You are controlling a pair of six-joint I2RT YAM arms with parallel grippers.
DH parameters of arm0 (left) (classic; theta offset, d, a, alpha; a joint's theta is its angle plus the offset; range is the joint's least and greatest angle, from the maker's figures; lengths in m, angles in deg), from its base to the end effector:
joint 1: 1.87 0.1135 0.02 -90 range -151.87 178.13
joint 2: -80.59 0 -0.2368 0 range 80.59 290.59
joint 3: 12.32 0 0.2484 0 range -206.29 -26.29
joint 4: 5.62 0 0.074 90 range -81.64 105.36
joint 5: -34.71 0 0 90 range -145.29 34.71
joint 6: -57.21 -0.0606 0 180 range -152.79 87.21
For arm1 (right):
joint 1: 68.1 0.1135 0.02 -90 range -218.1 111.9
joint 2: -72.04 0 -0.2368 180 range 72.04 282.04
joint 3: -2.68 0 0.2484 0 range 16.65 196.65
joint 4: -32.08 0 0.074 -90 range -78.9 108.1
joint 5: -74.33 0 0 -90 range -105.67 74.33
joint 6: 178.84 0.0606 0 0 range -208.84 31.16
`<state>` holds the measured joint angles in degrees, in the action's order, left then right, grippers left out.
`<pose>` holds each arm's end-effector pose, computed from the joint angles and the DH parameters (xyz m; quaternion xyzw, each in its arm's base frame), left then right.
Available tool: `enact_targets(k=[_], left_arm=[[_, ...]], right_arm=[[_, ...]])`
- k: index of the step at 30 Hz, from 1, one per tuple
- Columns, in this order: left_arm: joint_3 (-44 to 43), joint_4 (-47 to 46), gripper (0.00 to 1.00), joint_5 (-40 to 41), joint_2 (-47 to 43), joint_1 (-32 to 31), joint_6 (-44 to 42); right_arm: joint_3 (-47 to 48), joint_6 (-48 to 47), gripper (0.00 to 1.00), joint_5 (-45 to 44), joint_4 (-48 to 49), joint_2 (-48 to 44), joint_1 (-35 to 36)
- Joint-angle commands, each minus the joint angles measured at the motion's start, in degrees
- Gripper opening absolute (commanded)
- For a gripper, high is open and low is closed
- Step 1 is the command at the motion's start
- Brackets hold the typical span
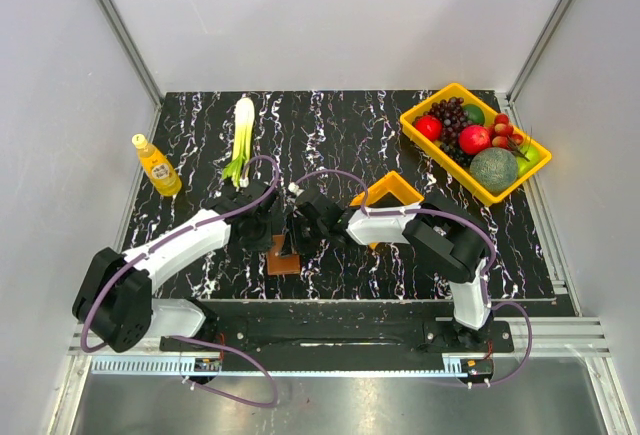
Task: Put the credit cards into the card holder
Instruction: Close the card holder at the center of the board.
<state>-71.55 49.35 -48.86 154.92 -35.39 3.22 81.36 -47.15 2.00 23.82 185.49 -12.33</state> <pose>0.2052 -0.1278 0.1506 -0.0311 0.9829 -0.0531 0.1734 0.2180 0.3531 0.0992 -0.1718 0.8919 0.3889 0.1539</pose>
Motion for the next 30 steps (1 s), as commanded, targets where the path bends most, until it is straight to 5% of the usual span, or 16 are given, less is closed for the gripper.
enact_targets(k=[1,11,20,30], left_arm=[[-1.3,-1.7,0.17,0.2,-2.3,-0.1,0.5],[-1.3,-1.4,0.19,0.6,-2.1,-0.1,0.3],[-1.1,-1.4,0.08,0.9,-2.5,-0.1,0.5],[-1.3,-1.4,0.15,0.2,-3.4,-0.1,0.4]], right_arm=[[1.0,-1.7,0.09,-0.7,-2.4,2.0,0.6],[1.3,-1.8,0.09,-0.4,-2.4,2.2,0.6],[1.5,-1.8,0.09,-0.3,-2.5,2.4,0.6],[1.4,-1.8,0.09,-0.1,-2.5,2.7,0.6]])
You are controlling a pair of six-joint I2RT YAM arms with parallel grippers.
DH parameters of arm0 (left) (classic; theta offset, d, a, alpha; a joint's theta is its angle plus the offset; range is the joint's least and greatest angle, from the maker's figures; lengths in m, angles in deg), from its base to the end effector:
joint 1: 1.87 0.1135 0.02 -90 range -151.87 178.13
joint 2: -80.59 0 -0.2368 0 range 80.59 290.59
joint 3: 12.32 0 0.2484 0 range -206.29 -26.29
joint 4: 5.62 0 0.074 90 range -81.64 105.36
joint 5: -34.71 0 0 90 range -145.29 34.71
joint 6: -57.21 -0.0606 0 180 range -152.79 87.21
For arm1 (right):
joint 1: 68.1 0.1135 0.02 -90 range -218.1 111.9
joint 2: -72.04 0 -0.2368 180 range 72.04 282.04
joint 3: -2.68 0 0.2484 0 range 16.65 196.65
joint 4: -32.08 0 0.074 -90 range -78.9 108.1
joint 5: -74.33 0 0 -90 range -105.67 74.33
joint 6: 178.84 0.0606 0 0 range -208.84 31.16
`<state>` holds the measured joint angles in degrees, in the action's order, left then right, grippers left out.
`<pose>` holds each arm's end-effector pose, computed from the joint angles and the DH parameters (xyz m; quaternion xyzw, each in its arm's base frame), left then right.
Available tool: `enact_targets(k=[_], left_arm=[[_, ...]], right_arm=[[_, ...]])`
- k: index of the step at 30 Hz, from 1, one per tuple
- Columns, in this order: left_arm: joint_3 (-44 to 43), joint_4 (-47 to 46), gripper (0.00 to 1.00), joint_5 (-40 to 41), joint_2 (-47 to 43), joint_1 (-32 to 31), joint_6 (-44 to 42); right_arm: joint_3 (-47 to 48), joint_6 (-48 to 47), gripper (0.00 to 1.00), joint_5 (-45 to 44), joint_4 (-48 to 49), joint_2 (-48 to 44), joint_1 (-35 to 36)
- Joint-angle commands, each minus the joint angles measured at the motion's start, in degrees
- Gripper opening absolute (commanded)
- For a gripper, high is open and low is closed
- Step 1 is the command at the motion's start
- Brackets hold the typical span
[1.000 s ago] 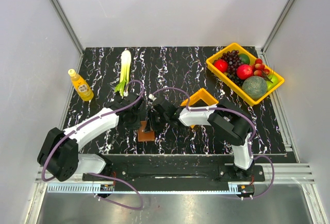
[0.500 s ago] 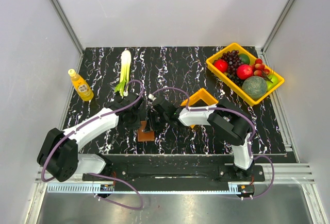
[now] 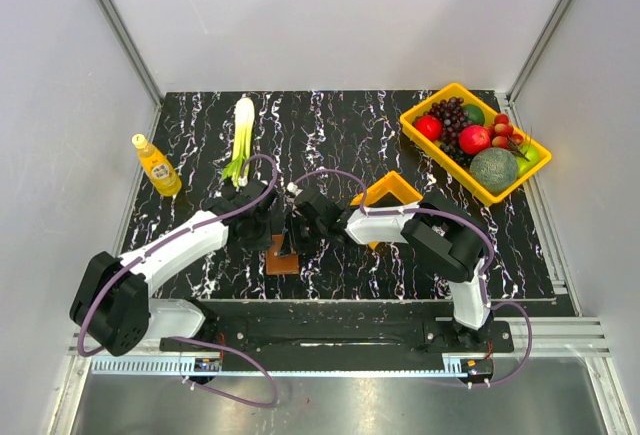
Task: Put the credit cards into the card holder
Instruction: Close the card holder at the center of the board.
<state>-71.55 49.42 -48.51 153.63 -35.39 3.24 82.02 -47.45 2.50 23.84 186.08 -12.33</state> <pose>0.2045 -0.1269 0.1556 -0.0323 0.9808 -0.0567 0.1836 0.2190 0.3554 0.0987 -0.1759 0.8903 0.3914 0.1522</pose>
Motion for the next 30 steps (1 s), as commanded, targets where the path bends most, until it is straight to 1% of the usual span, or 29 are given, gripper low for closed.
enact_targets(k=[1,6,10,12,13,15,16,17,19,20,27,30], left_arm=[[-1.3,-1.5,0.18,-0.2,-2.0,-0.1,0.4],[-1.0,-2.0,0.18,-0.4,-2.2,-0.1,0.4],[-0.7,-2.1,0.13,-0.5,-2.1,-0.1,0.3],[-0.6,-2.2,0.08,-0.9,-1.6,-0.1,0.1],[-0.6,-2.1,0.09,-1.1,-1.4,-0.1,-0.1],[-0.5,-2.2,0.16,-1.0,-1.1,-0.1,-0.2],[-0.6,-2.2,0.23,-1.1,-1.1,-0.1,-0.2],[-0.6,-2.2,0.27,-1.1,-1.1,-0.1,-0.3],[-0.7,-2.1,0.29,-1.2,-1.4,-0.1,-0.3],[-0.5,-2.1,0.33,-1.0,-1.5,-0.1,-0.3],[-1.8,-0.1,0.33,-0.4,-1.0,-0.1,-0.7],[-1.9,0.4,0.29,-0.5,0.5,-0.1,-0.7]], right_arm=[[0.7,-1.5,0.09,-0.7,-2.5,2.1,0.6],[0.8,-1.6,0.09,-0.5,-2.5,2.1,0.6],[0.8,-1.6,0.09,-0.5,-2.5,2.2,0.6],[0.9,-1.7,0.09,-0.4,-2.5,2.2,0.6],[0.9,-1.6,0.09,-0.3,-2.5,2.2,0.6],[0.9,-1.7,0.09,-0.3,-2.5,2.2,0.6],[0.9,-1.7,0.09,-0.3,-2.5,2.2,0.6],[0.9,-1.6,0.09,-0.2,-2.5,2.3,0.5],[0.9,-1.6,0.09,-0.2,-2.4,2.2,0.6],[0.9,-1.7,0.09,-0.2,-2.5,2.2,0.6],[1.0,-1.7,0.09,-0.2,-2.6,2.3,0.6],[1.1,-1.7,0.09,-0.2,-2.6,2.5,0.6]])
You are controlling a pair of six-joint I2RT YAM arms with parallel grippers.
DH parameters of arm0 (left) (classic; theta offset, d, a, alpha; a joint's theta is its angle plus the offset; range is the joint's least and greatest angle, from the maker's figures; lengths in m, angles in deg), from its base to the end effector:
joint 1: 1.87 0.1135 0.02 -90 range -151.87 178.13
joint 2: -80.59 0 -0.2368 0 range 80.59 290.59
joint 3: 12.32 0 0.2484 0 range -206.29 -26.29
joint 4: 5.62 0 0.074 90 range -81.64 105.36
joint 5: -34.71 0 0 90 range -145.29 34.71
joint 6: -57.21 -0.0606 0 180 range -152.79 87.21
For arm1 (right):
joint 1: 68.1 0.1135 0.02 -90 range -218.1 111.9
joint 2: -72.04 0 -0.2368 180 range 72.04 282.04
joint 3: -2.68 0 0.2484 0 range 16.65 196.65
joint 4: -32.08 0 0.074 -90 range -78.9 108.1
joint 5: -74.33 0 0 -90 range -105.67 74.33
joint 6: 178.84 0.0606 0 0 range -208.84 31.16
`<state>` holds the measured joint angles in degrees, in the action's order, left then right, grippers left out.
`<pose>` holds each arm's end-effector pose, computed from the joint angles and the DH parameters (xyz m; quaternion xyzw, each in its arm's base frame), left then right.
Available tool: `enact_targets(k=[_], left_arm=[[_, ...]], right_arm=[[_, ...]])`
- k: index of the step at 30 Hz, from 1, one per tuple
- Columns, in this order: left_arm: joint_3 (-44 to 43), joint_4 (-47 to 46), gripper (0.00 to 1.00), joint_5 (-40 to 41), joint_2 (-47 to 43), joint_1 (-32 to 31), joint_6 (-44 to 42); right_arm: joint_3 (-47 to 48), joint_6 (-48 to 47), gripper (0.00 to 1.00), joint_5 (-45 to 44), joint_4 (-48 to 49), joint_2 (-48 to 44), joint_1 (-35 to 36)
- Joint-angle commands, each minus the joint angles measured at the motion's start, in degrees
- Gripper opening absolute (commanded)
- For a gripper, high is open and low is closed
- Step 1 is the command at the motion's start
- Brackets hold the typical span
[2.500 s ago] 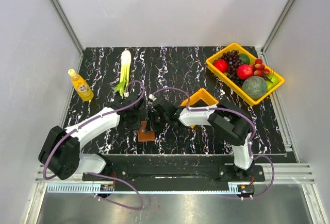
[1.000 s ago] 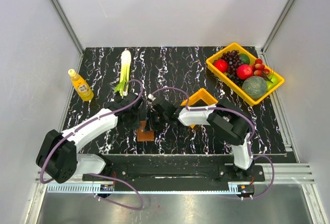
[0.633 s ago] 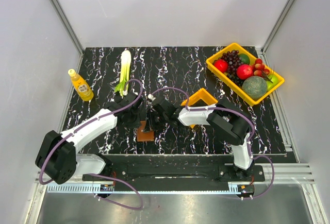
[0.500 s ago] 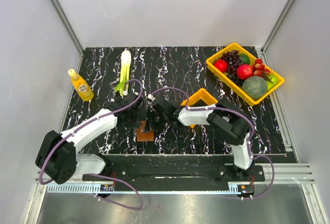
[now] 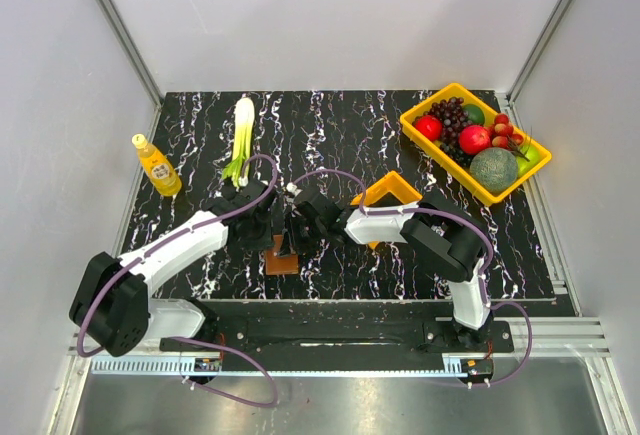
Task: Put the credit cards into the card holder
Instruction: Close the card holder at the center of the board.
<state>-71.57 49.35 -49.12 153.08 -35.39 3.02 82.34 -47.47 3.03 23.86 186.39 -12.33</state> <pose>0.2040 -0.1273 0.1578 -0.0298 0.9802 -0.0639 0.1853 0.2191 0.3566 0.0984 -0.1778 0.8893 0.3941 0.1491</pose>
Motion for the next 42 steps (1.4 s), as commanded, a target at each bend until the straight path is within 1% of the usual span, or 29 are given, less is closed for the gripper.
enact_targets(k=[1,3,5,6,8,10,11,13,14,15,18,19,20,22,23,24,25,28,32,40,42], left_arm=[[-1.9,0.6,0.27,0.2,1.3,-0.1,-0.4],[-1.8,0.5,0.23,0.2,1.5,-0.1,-0.2],[-1.8,0.5,0.22,0.2,1.3,-0.1,-0.1],[-1.9,0.5,0.20,0.2,1.3,-0.2,-0.3],[-2.0,0.6,0.11,0.3,1.2,-0.2,-0.3],[-2.0,0.5,0.10,0.3,0.8,-0.2,-0.1],[-2.1,0.5,0.07,0.3,0.8,-0.2,-0.3],[-2.1,0.5,0.06,0.1,0.8,-0.2,-0.5],[-1.9,0.5,0.02,0.1,0.9,-0.2,-0.6],[-1.9,0.5,0.00,0.0,0.9,-0.2,-0.4],[-2.0,0.5,0.00,0.1,0.8,-0.2,-0.6],[-1.9,0.5,0.15,0.0,0.6,-0.2,-0.7],[-2.1,0.4,0.23,0.0,0.5,-0.2,-0.7],[-2.1,0.2,0.15,0.1,0.3,-0.2,-0.7],[-2.2,0.2,0.20,0.2,0.3,-0.2,-0.5],[-2.3,0.2,0.29,0.2,0.4,-0.2,-0.6],[-2.3,0.2,0.32,0.2,0.5,-0.2,-0.6],[-2.4,0.2,0.27,0.1,1.3,-0.2,-0.7],[-1.8,0.2,0.27,0.0,1.8,-0.2,-0.6],[-2.1,0.6,0.14,-0.3,2.2,-0.3,-0.9],[-2.0,0.6,0.08,-0.4,2.1,-0.3,-1.0]], right_arm=[[0.8,-1.6,0.09,-0.7,-2.6,2.1,0.6],[0.7,-1.6,0.09,-0.7,-2.5,2.1,0.6],[0.7,-1.6,0.09,-0.7,-2.6,2.1,0.6],[0.7,-1.6,0.09,-0.7,-2.6,2.1,0.6],[0.8,-1.6,0.09,-0.7,-2.6,2.2,0.6],[0.8,-1.6,0.09,-0.7,-2.6,2.0,0.6],[0.8,-1.7,0.09,-0.7,-2.8,2.2,0.6],[0.8,-1.7,0.09,-0.7,-2.8,2.2,0.6],[0.9,-1.7,0.09,-0.6,-2.8,2.2,0.6],[0.9,-1.8,0.09,-0.6,-2.8,2.3,0.6],[0.9,-1.7,0.09,-0.6,-2.8,2.3,0.6],[1.0,-1.7,0.09,-0.5,-2.8,2.2,0.6],[1.0,-1.8,0.09,-0.5,-2.8,2.3,0.6],[1.1,-1.7,0.09,-0.3,-2.8,2.5,0.6],[1.2,-1.7,0.09,-0.3,-2.8,2.5,0.6],[1.1,-1.7,0.09,-0.3,-2.9,2.5,0.6],[1.1,-1.7,0.09,-0.2,-2.9,2.5,0.6],[1.2,-1.8,0.09,-0.2,-2.8,2.5,0.6],[1.1,-1.9,0.09,-0.3,-2.9,2.5,0.6],[1.0,-1.8,0.09,-0.3,-2.9,2.5,0.6],[1.0,-1.8,0.09,-0.3,-2.9,2.5,0.6]])
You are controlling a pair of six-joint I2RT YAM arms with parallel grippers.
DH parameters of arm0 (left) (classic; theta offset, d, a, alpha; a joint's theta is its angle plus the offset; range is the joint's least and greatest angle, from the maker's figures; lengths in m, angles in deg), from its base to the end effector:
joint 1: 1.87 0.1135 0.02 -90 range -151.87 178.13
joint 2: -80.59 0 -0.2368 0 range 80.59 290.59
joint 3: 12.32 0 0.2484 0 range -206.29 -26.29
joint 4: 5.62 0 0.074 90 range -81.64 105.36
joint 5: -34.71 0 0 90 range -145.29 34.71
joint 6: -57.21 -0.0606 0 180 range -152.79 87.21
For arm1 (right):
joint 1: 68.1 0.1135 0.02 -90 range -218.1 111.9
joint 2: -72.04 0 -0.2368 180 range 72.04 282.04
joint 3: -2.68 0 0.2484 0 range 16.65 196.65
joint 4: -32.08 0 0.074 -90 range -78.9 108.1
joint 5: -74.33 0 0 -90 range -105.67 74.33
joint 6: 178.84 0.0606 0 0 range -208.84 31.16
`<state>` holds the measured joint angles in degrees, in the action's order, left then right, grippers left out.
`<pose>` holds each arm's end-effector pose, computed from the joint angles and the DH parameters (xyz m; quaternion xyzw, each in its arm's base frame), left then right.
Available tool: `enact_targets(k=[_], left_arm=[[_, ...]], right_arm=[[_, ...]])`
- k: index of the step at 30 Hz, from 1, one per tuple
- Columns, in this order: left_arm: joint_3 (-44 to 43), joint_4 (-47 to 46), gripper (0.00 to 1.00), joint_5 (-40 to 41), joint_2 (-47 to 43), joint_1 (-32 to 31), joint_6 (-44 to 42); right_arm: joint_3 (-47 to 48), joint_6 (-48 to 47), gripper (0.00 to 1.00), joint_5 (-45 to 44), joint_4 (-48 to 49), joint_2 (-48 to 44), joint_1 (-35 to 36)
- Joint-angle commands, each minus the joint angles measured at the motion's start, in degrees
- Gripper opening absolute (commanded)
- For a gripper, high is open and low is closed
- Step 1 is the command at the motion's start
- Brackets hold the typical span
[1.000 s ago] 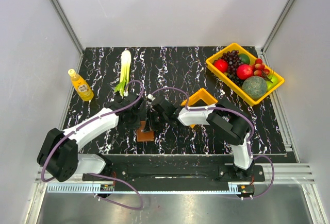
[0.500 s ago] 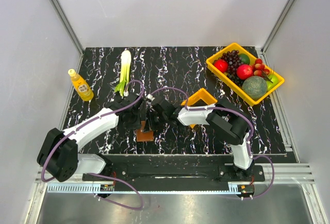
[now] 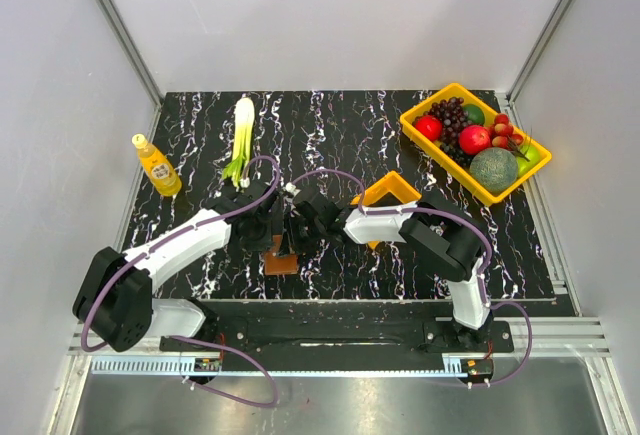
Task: Put the credit cards into the card holder
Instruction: Close the card holder at the center of the board.
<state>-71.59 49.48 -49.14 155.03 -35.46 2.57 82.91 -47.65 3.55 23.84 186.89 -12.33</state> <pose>0.2048 -0.1282 0.1502 -0.0244 0.9835 -0.0533 0.1709 0.2198 0.3586 0.0980 -0.1809 0.8879 0.3966 0.1468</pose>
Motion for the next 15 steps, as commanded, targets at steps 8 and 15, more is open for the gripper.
enact_targets(k=[8,15], left_arm=[[-1.6,-0.2,0.00,0.1,-0.5,-0.5,-0.3],[0.4,-5.4,0.00,-3.3,-2.0,-0.6,0.5]], right_arm=[[0.4,-1.6,0.09,-0.9,-2.8,2.1,0.6],[0.4,-1.5,0.09,-0.9,-2.8,2.1,0.6]])
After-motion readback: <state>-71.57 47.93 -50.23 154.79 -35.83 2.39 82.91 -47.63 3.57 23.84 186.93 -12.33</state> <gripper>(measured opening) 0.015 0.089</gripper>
